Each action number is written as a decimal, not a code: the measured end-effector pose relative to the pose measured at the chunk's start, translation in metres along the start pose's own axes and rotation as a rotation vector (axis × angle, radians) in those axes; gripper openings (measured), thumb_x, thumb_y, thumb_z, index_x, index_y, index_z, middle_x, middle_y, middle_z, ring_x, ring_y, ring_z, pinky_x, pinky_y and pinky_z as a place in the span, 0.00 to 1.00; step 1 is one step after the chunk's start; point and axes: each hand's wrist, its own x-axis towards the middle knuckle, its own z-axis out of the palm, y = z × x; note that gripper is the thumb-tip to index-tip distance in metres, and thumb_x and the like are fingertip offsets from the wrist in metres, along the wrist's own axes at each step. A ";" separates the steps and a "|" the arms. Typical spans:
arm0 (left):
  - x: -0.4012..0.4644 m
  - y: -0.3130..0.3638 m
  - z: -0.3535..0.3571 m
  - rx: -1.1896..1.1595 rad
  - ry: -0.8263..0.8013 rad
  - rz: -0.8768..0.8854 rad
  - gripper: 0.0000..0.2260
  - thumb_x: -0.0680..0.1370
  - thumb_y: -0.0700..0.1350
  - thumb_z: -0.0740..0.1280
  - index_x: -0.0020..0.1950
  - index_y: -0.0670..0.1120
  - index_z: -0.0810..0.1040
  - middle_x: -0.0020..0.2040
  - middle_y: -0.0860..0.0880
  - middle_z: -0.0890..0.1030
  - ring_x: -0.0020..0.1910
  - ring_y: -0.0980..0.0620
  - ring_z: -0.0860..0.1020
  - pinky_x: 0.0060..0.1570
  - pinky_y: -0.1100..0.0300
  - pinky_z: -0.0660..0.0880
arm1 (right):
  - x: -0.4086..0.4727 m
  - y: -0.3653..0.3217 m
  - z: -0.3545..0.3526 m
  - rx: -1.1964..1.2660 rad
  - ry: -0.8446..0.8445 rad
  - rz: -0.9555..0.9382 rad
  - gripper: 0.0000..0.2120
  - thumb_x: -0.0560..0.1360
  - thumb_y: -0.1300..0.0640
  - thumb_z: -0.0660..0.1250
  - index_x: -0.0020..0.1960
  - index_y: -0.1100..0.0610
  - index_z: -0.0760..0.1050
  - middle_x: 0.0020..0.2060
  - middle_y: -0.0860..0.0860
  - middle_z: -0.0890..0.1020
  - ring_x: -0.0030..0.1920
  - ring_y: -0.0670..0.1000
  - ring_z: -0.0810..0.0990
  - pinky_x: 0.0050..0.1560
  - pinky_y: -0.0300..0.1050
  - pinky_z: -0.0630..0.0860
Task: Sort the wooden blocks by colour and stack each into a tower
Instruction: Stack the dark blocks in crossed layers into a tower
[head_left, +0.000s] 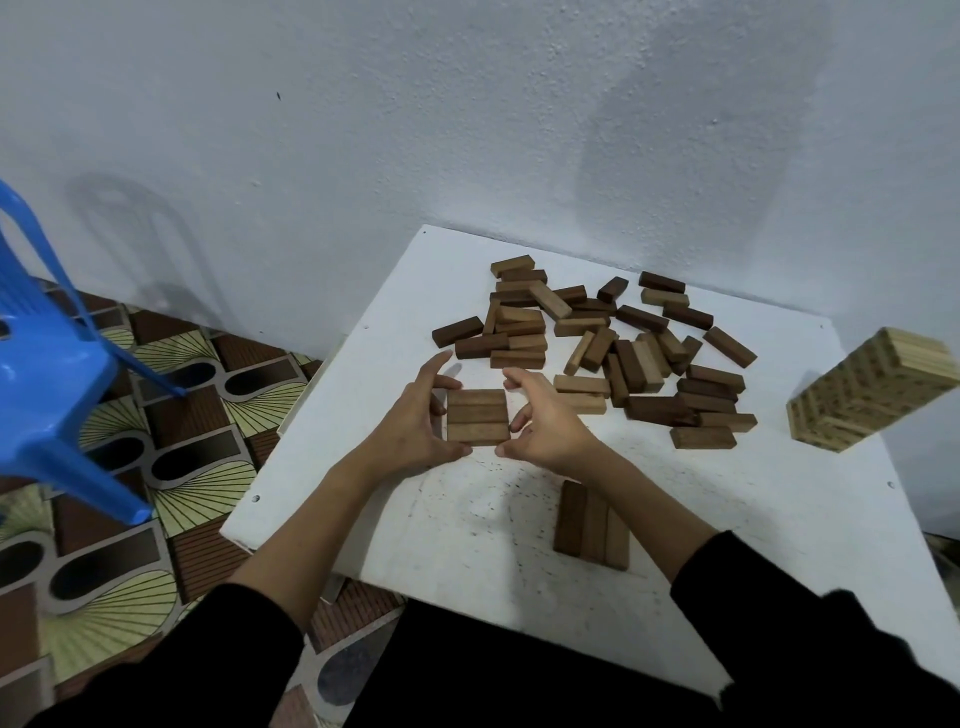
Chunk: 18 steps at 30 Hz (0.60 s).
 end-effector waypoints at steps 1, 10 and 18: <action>0.000 0.000 0.000 0.003 0.000 -0.003 0.49 0.64 0.43 0.80 0.75 0.54 0.52 0.62 0.52 0.72 0.47 0.54 0.72 0.44 0.73 0.70 | 0.001 0.000 -0.001 0.006 -0.022 -0.010 0.44 0.66 0.65 0.76 0.75 0.53 0.56 0.66 0.49 0.66 0.44 0.49 0.75 0.43 0.41 0.78; 0.000 0.000 0.000 -0.004 -0.002 -0.012 0.48 0.64 0.42 0.80 0.75 0.53 0.53 0.60 0.51 0.72 0.47 0.55 0.72 0.43 0.74 0.69 | 0.007 0.003 -0.002 -0.012 -0.063 -0.016 0.44 0.66 0.66 0.76 0.75 0.53 0.56 0.65 0.49 0.67 0.42 0.48 0.75 0.42 0.39 0.77; 0.000 0.003 0.000 0.007 -0.011 -0.019 0.48 0.64 0.43 0.80 0.75 0.52 0.54 0.61 0.52 0.71 0.46 0.56 0.72 0.42 0.74 0.69 | 0.008 0.007 -0.002 -0.006 -0.059 -0.012 0.43 0.67 0.66 0.75 0.75 0.52 0.57 0.66 0.49 0.68 0.43 0.48 0.75 0.41 0.37 0.76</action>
